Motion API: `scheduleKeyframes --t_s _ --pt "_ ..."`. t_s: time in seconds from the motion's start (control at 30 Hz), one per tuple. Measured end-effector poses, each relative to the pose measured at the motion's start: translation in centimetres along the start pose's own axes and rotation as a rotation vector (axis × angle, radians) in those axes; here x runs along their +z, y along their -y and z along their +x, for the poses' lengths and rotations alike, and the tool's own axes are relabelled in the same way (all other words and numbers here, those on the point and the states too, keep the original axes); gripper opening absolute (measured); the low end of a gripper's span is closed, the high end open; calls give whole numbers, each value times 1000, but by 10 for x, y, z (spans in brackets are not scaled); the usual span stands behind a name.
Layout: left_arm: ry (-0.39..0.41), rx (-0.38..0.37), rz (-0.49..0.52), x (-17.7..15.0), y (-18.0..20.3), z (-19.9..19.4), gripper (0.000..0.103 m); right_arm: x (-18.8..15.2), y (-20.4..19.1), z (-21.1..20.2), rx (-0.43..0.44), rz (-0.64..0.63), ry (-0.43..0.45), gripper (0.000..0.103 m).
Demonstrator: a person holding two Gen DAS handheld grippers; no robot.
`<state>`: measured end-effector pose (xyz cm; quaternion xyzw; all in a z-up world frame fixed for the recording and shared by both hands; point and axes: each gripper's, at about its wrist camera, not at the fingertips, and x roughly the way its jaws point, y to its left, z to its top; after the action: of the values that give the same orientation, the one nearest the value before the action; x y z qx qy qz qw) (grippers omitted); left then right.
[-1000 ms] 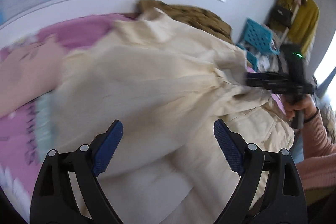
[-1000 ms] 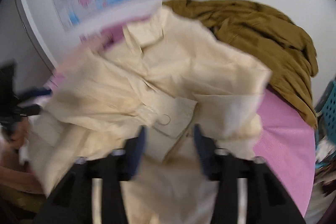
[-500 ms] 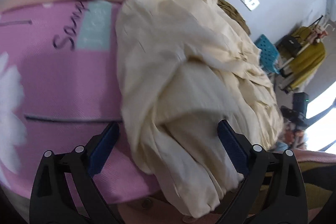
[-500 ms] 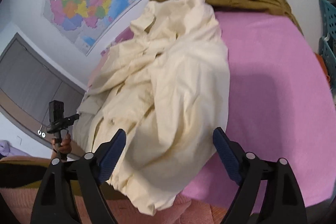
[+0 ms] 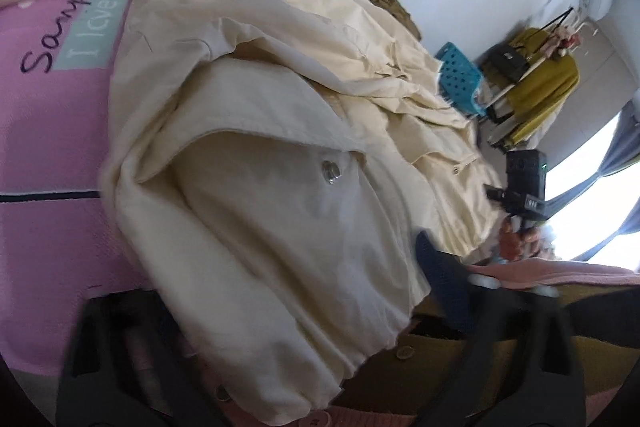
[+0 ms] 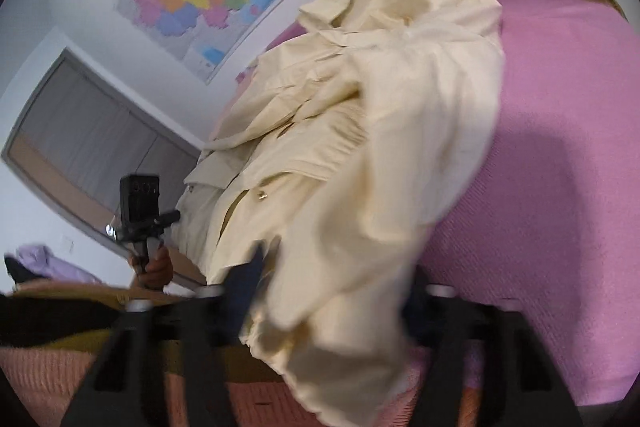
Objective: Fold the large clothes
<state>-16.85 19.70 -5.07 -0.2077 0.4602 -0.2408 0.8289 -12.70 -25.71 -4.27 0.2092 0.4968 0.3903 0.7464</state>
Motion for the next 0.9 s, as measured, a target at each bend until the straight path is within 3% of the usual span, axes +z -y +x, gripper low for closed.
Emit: scheduleKeyframes --t_s 0.03,0.07,0.17,0.53,0.9 --pt "3 18 -16 1 -3 -1 42 0 2 -4 6 16 15 29" --pt "6 12 -36 1 -7 -5 35 4 1 -3 12 27 26 24" --pt "32 3 -71 2 -10 -17 30 5 -8 -16 39 25 78 19" --pt "33 -62 -116 39 -4 -55 29 57 -46 -49 51 -35 205 16" --pt "59 -32 -89 129 16 -71 30 153 -53 -52 41 -12 293 16"
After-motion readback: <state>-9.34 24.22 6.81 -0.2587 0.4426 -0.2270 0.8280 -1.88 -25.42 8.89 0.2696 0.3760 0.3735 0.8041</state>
